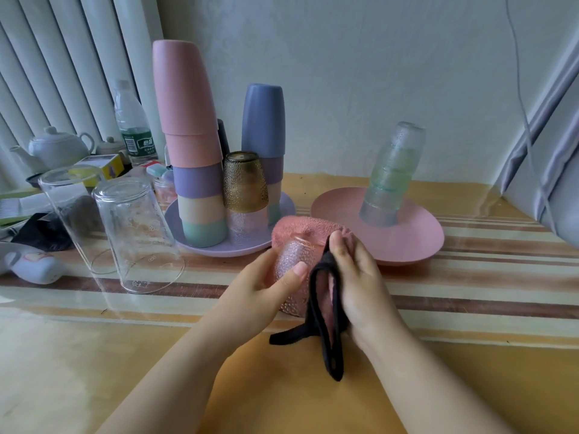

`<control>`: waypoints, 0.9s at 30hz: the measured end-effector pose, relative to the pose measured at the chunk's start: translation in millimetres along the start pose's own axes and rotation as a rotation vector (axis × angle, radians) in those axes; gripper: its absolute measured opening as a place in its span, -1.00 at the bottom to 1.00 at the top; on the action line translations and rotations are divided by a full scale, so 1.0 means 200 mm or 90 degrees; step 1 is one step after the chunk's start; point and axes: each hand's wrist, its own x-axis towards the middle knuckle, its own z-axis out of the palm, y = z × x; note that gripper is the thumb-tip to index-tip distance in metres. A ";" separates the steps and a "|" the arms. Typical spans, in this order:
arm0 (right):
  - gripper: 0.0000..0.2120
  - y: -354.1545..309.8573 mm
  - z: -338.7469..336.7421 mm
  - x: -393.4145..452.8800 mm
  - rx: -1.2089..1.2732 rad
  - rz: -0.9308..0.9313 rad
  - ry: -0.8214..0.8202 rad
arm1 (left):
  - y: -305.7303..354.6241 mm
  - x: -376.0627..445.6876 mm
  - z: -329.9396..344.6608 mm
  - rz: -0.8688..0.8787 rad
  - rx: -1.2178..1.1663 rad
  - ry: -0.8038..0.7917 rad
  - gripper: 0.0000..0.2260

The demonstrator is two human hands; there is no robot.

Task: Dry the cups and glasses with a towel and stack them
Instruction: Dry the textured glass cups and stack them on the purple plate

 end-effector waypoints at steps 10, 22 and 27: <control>-0.20 0.04 0.05 0.01 0.203 0.191 -0.042 | 0.01 -0.01 0.04 -0.024 -0.257 0.067 -0.45; -0.92 0.02 0.05 -0.03 -0.106 -0.059 -0.003 | 0.01 0.01 0.03 0.071 -0.025 0.316 -0.66; -0.84 0.02 0.07 -0.06 -0.161 -0.106 -0.017 | 0.00 0.01 0.01 0.042 -0.015 0.198 -0.65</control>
